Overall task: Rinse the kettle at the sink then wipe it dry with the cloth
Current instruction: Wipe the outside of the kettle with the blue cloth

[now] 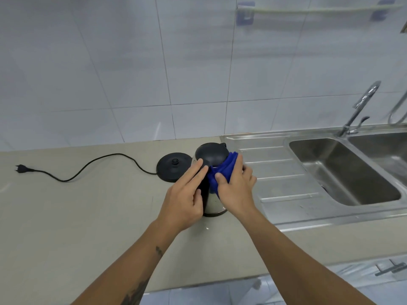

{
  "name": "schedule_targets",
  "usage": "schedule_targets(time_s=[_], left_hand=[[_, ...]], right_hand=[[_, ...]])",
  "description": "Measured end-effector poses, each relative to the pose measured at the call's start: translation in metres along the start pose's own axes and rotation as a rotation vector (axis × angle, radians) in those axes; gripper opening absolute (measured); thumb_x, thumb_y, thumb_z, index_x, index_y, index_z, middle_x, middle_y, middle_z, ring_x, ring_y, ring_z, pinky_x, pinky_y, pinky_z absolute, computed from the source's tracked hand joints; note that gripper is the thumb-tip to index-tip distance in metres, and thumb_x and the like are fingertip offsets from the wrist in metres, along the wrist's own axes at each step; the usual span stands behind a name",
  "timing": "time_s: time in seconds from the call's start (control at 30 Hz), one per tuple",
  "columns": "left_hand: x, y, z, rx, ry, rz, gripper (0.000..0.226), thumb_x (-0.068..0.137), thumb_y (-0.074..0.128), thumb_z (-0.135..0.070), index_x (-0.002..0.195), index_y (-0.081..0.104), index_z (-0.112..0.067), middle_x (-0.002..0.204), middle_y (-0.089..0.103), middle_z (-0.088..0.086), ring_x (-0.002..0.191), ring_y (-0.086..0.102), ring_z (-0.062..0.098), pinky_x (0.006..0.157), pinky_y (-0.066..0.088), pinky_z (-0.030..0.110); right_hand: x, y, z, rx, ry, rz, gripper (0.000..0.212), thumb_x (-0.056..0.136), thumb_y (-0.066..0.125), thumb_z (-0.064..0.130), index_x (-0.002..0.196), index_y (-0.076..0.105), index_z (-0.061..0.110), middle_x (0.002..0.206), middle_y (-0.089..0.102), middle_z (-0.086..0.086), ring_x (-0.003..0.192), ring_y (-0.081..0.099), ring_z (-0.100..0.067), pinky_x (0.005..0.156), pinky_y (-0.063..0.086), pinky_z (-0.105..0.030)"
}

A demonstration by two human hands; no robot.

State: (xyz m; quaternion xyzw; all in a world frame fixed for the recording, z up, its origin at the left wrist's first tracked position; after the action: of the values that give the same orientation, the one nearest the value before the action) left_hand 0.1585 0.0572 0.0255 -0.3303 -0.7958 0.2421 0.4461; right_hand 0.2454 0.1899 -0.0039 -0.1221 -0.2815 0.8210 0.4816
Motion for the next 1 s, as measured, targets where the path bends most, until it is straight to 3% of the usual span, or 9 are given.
schedule_targets(time_s=[0.17,0.27,0.47,0.63,0.73,0.8,0.87,0.93,1.0], left_hand=[[0.001,0.001,0.002,0.024,0.015,0.033,0.061,0.086,0.052,-0.005,0.146,0.049,-0.013,0.158,0.039,-0.001,0.143,0.041,0.012,0.108,0.042,0.023],[0.002,0.001,0.004,0.028,0.016,0.038,0.062,0.085,0.055,-0.004,0.146,0.049,-0.013,0.158,0.038,-0.002,0.141,0.043,0.012,0.103,0.047,0.025],[0.002,0.002,0.005,0.027,-0.048,0.075,0.063,0.084,0.059,-0.006,0.145,0.050,-0.016,0.157,0.039,-0.006,0.115,0.064,0.013,0.079,0.035,-0.003],[0.004,0.000,0.002,0.034,-0.048,0.038,0.063,0.081,0.061,-0.006,0.143,0.054,-0.015,0.155,0.043,-0.005,0.128,0.055,0.009,0.087,0.044,0.009],[0.007,-0.001,0.003,0.042,-0.056,0.052,0.063,0.081,0.064,-0.005,0.142,0.055,-0.015,0.154,0.045,-0.005,0.130,0.052,0.007,0.094,0.035,0.000],[0.006,-0.001,0.003,0.045,-0.053,0.069,0.064,0.081,0.065,-0.005,0.142,0.054,-0.015,0.154,0.044,-0.005,0.132,0.049,0.006,0.096,0.029,-0.003],[0.005,-0.001,0.003,0.045,-0.046,0.071,0.064,0.081,0.064,-0.006,0.143,0.054,-0.016,0.155,0.043,-0.006,0.127,0.051,0.004,0.093,0.036,0.001],[0.004,-0.001,0.002,0.041,-0.031,0.069,0.064,0.081,0.063,-0.005,0.144,0.052,-0.015,0.156,0.042,-0.006,0.119,0.056,0.005,0.089,0.047,0.012],[0.004,-0.001,0.003,0.036,-0.015,0.071,0.066,0.082,0.061,-0.002,0.145,0.051,-0.015,0.156,0.040,-0.006,0.127,0.054,0.007,0.095,0.048,0.017]], right_hand=[[-0.019,0.017,-0.001,-0.240,-0.091,-0.168,0.087,0.095,0.054,0.038,0.163,0.009,0.005,0.158,0.029,-0.022,0.134,0.034,-0.039,0.113,0.033,-0.044],[-0.032,0.038,-0.035,-0.203,0.029,-0.101,0.094,0.096,0.059,0.037,0.162,0.004,0.001,0.161,0.025,-0.024,0.141,0.031,-0.041,0.118,0.028,-0.047],[-0.034,0.058,-0.071,-0.081,0.224,0.078,0.105,0.094,0.068,0.023,0.161,-0.010,0.006,0.164,0.019,-0.020,0.151,0.019,-0.039,0.124,0.018,-0.046],[-0.027,0.030,-0.039,-0.014,0.080,-0.097,0.098,0.090,0.069,0.018,0.163,0.005,0.011,0.160,0.027,-0.014,0.140,0.028,-0.036,0.116,0.031,-0.044],[-0.031,0.028,-0.026,-0.052,0.018,-0.196,0.098,0.087,0.069,0.022,0.163,0.008,0.011,0.159,0.027,-0.014,0.138,0.029,-0.034,0.115,0.033,-0.044],[-0.033,0.038,-0.034,-0.054,0.063,-0.129,0.101,0.086,0.071,0.021,0.163,0.005,0.011,0.161,0.024,-0.014,0.141,0.027,-0.034,0.118,0.033,-0.046],[-0.031,0.041,-0.048,-0.041,0.122,-0.034,0.100,0.086,0.072,0.014,0.162,0.007,0.011,0.160,0.027,-0.012,0.142,0.027,-0.034,0.118,0.033,-0.045],[-0.023,0.031,-0.054,-0.019,0.147,0.032,0.087,0.083,0.070,0.006,0.157,0.024,0.011,0.151,0.040,-0.011,0.136,0.036,-0.035,0.112,0.038,-0.042],[-0.010,0.011,-0.045,0.007,0.114,0.023,0.071,0.070,0.063,0.004,0.138,0.045,0.014,0.130,0.056,-0.009,0.122,0.049,-0.038,0.100,0.048,-0.045]])
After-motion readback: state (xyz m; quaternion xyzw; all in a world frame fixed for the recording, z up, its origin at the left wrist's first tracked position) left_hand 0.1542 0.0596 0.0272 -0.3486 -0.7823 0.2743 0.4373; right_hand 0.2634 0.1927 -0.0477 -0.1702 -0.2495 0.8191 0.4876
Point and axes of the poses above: each hand's wrist, its own x-axis towards the middle knuckle, its own y-axis out of the palm, z = x × y, the point moved 8 cm from there along x, towards the middle knuckle
